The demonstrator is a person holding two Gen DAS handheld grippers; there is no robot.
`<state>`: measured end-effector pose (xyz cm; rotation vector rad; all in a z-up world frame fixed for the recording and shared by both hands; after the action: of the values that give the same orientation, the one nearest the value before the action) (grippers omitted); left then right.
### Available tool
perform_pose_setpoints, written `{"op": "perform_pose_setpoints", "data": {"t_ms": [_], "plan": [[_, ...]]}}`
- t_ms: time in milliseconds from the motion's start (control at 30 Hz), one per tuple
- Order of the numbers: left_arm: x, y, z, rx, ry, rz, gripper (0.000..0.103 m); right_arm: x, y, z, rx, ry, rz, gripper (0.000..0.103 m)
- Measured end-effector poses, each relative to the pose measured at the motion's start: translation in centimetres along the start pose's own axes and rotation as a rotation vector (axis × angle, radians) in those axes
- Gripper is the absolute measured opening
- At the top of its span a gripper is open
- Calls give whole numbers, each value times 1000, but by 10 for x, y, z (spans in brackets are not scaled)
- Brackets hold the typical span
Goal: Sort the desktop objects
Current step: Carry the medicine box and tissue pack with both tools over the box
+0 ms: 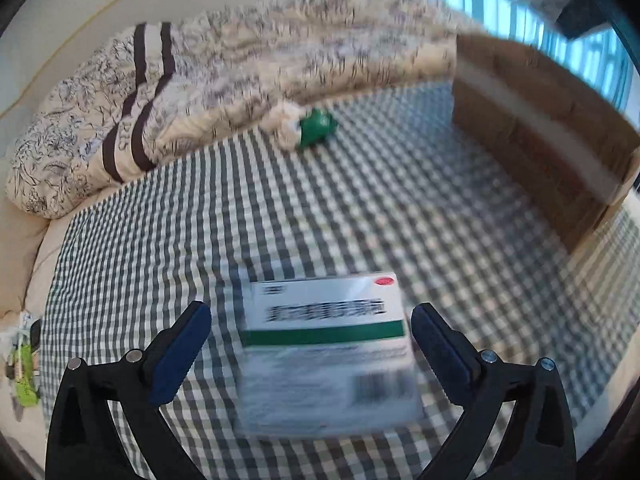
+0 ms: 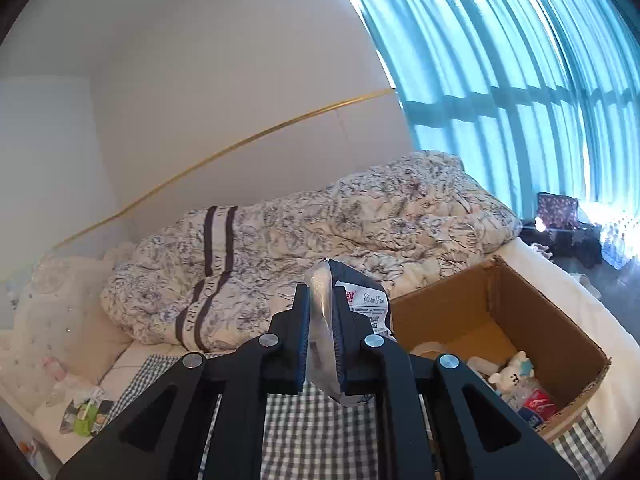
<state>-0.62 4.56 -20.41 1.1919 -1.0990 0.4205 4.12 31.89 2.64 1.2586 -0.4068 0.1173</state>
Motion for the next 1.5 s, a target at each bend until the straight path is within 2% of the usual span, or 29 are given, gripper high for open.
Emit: {"op": "perform_pose_setpoints", "data": {"t_ms": [100,133,267,600,733,867,1000,1133,1333,1500], "plan": [[-7,-2,0,7,-5,12,98,-2,1,-8,0,-24,2,10],[-7,-2,0,6,-2,10,79,-3,1,-11,1,-37,2,10],[-3,8,-1,4,-18,-14,78,-7,2,-26,-2,-84,8,10],[31,61,-25,-31,-43,-171,78,-9,6,-69,-35,-172,18,10],[49,85,-45,-58,-65,-246,78,-7,7,-81,-7,-222,26,10],[69,111,-66,-74,-105,-323,78,-9,6,-92,-7,-212,50,10],[87,134,-90,-88,-148,-394,78,-11,1,-96,31,-251,74,10],[103,155,-113,-104,-193,-455,78,-12,-2,-107,16,-258,85,10],[120,174,-153,-165,-244,-519,78,-17,-6,-118,18,-288,106,10],[121,189,-181,-203,-280,-538,78,-25,-11,-129,10,-294,139,10]]}}
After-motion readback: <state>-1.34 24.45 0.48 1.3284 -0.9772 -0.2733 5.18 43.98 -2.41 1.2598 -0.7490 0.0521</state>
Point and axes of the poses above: each gripper's, at about its wrist camera, not at the fingertips, and x roughly against the way its jaws point, z to its left, y to its top, the point moved 1 cm from there along -x, roughly the way its jaws point, and after that the axes turned 14 degrees about -y, right-handed, at the moved point
